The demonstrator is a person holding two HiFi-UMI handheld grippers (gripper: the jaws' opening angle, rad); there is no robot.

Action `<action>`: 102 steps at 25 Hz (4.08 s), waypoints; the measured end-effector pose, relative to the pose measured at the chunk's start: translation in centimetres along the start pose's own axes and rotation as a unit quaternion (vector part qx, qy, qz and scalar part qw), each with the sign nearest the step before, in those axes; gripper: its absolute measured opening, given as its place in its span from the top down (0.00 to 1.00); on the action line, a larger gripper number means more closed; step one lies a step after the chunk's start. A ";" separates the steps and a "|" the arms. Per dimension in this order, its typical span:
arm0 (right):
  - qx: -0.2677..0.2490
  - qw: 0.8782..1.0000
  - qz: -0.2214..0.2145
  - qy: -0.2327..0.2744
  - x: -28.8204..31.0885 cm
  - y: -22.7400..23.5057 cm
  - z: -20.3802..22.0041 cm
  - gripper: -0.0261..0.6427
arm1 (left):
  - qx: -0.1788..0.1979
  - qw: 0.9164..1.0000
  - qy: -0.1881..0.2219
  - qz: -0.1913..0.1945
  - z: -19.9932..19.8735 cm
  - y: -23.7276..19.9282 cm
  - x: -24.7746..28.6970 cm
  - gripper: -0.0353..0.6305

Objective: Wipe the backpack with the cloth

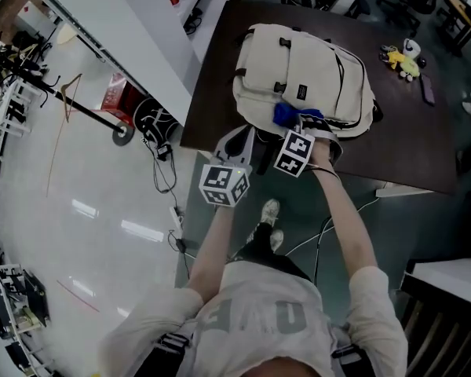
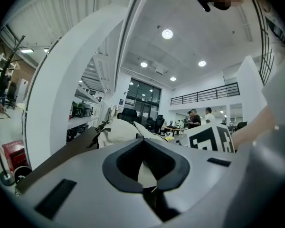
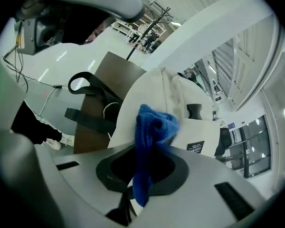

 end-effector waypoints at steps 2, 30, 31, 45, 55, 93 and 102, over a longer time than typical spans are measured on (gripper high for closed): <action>-0.005 1.000 -0.007 0.007 -0.2 -0.3 -0.1 0.90 | 0.001 1.000 0.004 0.004 -0.2 0.3 0.8 0.94; 0.046 0.995 0.082 -0.029 7.4 27.6 15.6 0.90 | 0.026 0.996 0.034 0.072 -7.6 0.6 23.3 0.94; 0.044 0.996 0.072 -0.027 8.6 28.0 15.9 0.90 | 0.031 0.997 0.032 0.067 -7.5 0.7 23.5 0.94; -0.039 0.999 0.019 -0.029 13.3 23.7 14.1 0.90 | 0.054 0.997 0.033 0.044 -6.6 0.2 24.6 0.94; 0.033 0.998 0.042 -0.044 9.9 19.8 13.2 0.90 | 0.049 0.996 0.023 0.073 -6.5 0.5 24.4 0.94; -0.039 0.997 -0.060 0.001 -1.0 -8.4 5.5 0.90 | 0.026 0.999 0.039 0.016 -0.7 8.8 2.5 0.94; 0.003 0.996 0.073 0.049 -6.0 -2.1 8.4 0.90 | 0.013 0.998 0.043 0.035 -0.1 10.5 6.3 0.94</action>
Point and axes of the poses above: the fingertips, and each gripper's own axes: x forward along the fingers, y to its right, z out of its underside, the point moved 3 cm from there along -x, backward along the fingers, and after that the axes turned 13 degrees about -x, right-handed, at the moved point
